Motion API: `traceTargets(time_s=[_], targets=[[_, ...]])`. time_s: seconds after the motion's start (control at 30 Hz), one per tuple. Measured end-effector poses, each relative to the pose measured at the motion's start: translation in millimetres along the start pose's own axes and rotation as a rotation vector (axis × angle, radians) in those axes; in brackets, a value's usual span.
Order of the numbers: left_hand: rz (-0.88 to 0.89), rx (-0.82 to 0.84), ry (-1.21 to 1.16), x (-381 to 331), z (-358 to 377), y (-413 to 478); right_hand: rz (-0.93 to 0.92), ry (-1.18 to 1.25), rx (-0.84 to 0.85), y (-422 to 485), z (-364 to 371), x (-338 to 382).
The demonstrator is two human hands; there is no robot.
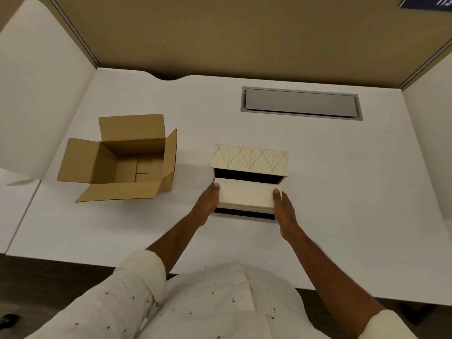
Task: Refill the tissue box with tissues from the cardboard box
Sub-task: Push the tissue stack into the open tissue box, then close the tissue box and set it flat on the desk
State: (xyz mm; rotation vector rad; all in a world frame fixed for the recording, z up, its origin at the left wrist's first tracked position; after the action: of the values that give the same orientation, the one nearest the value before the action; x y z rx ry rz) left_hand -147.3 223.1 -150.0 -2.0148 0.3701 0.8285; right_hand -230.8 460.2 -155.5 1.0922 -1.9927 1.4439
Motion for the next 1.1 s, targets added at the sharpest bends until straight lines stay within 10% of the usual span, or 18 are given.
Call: traceTargets(time_s=[0.4, 0.63, 0.8, 1.1], targets=[[0.002, -0.085, -0.100, -6, -7, -4, -0.025, -0.004, -0.016, 1, -3, 2], [0.704, -0.273, 0.112, -33, -21, -58, -0.640, -0.063, -0.475, -33, -54, 92], [1.397, -0.024, 0.781, -21, 54, -98, -1.068, -0.494, -0.154, -40, 15, 164], [1.450, 0.011, 0.922, -42, 63, -92, -1.100, -1.023, 0.061, -16, 70, 170]])
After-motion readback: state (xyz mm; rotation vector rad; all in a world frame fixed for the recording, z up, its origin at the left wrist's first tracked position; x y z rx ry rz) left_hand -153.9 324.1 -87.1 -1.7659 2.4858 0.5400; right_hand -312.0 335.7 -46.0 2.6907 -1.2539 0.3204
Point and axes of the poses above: each hand's wrist, its own y-axis towards the middle knuckle, its own z-axis out of the palm, x = y × z, the point moved 9 cm from there along y, towards the middle knuckle, and after that the axes turned 13 degrees about -x, right-handed, at the moved point
